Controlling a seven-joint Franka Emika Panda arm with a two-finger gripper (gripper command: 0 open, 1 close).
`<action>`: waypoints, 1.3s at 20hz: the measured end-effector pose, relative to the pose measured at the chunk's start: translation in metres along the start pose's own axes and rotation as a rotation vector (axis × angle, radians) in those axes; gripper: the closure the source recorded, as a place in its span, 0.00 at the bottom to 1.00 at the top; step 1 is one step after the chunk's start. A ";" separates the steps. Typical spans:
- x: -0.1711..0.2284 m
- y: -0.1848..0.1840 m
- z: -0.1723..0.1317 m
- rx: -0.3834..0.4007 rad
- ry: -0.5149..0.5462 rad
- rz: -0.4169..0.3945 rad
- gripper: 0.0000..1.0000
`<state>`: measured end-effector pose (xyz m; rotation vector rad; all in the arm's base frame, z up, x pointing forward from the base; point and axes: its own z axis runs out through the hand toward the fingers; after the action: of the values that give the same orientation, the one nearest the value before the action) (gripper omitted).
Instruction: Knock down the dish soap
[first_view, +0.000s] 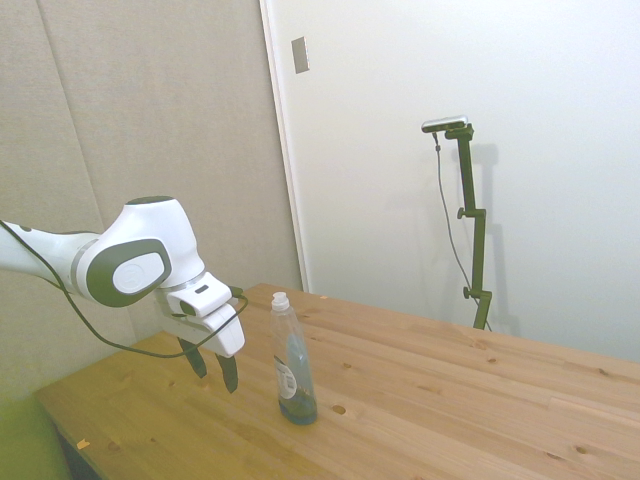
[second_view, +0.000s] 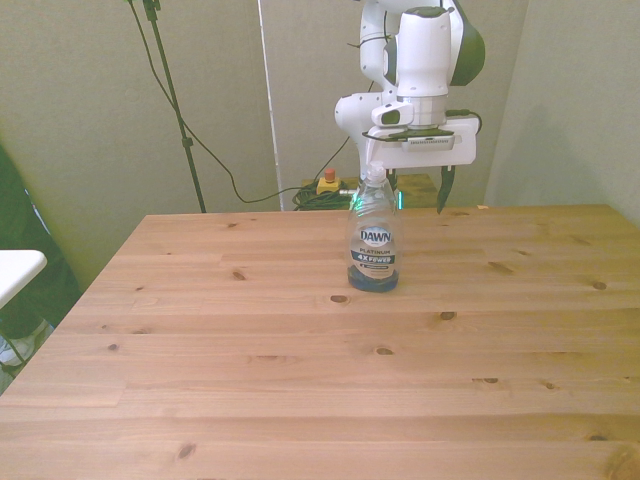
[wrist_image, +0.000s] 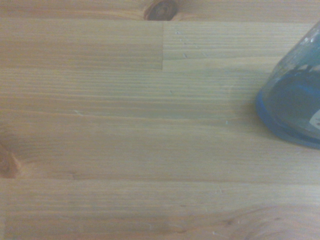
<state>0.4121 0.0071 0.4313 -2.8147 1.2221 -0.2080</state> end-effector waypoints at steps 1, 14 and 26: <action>0.000 0.000 0.000 -0.001 0.000 0.000 0.00; 0.018 0.033 -0.046 0.055 0.148 0.092 1.00; 0.060 0.053 -0.032 0.044 0.247 0.155 1.00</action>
<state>0.4100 -0.0729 0.4628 -2.7020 1.4554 -0.5790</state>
